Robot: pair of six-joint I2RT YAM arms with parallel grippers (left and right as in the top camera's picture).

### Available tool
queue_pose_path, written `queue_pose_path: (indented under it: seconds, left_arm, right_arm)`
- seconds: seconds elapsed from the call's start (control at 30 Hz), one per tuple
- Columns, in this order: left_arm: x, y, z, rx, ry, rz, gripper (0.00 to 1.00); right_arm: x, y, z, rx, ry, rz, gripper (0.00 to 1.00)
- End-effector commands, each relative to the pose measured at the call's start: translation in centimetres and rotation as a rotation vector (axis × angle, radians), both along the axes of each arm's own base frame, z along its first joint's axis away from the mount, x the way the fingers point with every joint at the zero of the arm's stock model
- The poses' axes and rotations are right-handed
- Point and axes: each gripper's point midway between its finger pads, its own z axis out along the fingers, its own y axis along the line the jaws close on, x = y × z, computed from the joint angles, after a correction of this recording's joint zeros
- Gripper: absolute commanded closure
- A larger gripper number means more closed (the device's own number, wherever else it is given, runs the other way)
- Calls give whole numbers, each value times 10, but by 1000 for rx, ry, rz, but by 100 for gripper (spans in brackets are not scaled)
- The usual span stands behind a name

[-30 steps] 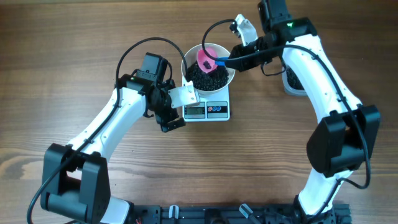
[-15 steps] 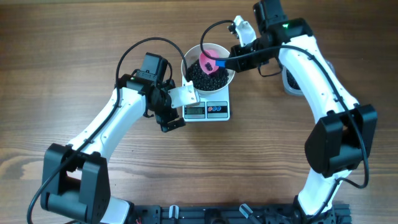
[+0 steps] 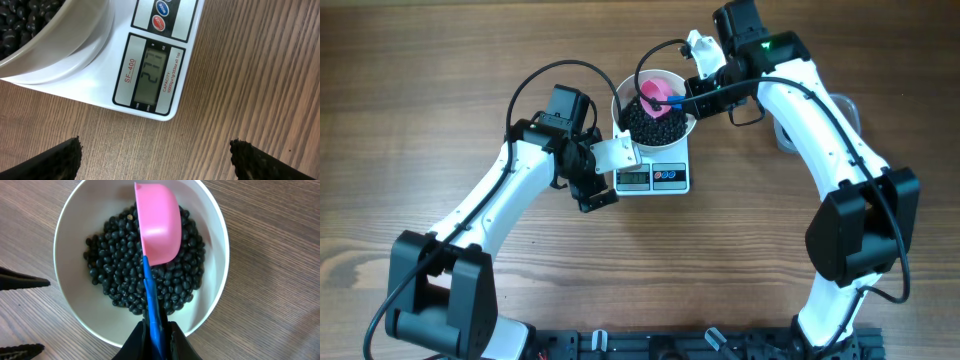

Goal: Scoop item into bowl and weigh 150g on scale

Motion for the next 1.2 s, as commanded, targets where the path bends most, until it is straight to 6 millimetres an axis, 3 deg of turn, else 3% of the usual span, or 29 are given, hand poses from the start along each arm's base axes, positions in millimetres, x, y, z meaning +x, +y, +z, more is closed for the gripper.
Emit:
queue_pose_path:
  seconds: [0.0,0.4,0.97,1.17]
  left_arm:
    - [-3,-3,-3,-9,12,-22,0]
    - [-3,-3,-3,-9,12,-22,0]
    - [-3,-3,-3,-9,11,-22,0]
    - [-3,-3,-3,-9,11,-22,0]
  right_arm:
    - [2,0,-7,-13,14,-5,96]
    - [-21,39,-5,38,42,90,96]
    - [-1,19,6,132,29,37,96]
    - [11,15,43,205,-75,56,96]
